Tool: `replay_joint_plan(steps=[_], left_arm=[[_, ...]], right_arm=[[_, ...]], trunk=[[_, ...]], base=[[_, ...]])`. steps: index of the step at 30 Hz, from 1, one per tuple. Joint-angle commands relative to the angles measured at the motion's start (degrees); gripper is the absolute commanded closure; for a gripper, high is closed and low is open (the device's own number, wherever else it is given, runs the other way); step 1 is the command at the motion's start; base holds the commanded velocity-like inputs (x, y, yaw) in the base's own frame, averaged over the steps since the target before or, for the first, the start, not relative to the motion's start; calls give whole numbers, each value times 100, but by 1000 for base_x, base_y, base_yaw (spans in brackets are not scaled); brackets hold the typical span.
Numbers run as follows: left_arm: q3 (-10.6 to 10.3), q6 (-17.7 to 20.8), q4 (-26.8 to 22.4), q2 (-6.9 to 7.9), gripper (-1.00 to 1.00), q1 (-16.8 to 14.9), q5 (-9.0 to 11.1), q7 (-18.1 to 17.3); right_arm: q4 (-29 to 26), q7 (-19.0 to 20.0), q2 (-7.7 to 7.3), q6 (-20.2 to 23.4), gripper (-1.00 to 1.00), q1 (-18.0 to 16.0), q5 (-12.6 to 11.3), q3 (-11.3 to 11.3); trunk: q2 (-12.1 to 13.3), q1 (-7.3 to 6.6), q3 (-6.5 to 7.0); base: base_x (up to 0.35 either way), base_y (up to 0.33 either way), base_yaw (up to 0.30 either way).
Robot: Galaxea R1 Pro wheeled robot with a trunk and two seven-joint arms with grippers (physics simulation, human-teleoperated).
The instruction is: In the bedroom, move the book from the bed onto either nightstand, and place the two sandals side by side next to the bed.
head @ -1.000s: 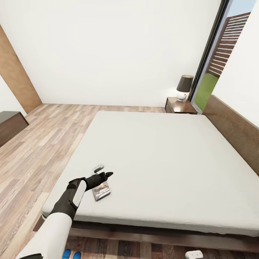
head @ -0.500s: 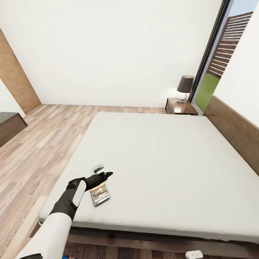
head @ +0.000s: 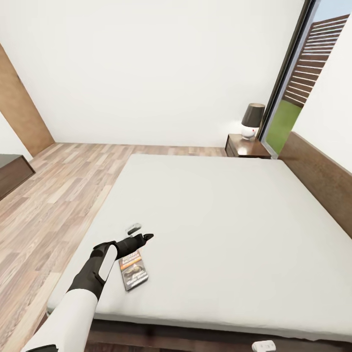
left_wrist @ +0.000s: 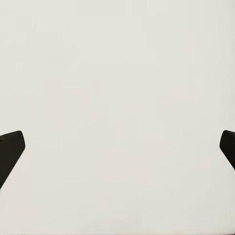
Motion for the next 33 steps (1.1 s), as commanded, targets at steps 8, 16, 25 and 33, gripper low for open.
replay_joint_plan(steps=[8,16,25,33], left_arm=[[30,49,-4,-13,-100,-6,16,-12],[33,49,-7,-10,-100,-5,16,-12],[48,43,-3,-5,-100,-5,10,10],[81,35,-10,26,-100,-10,2,491]], right_arm=[[25,8,-4,-42,-100,-11,49,-48],[25,12,-4,-42,-100,-11,49,-50],[25,11,-4,-42,-100,-11,50,-48],[25,14,-4,-42,-100,-11,53,-48]], trunk=[[-10,3,-10],[-10,3,-10],[-10,3,-10],[-10,3,-10]], base=[[99,0,0],[75,0,0],[0,0,0],[0,0,0]])
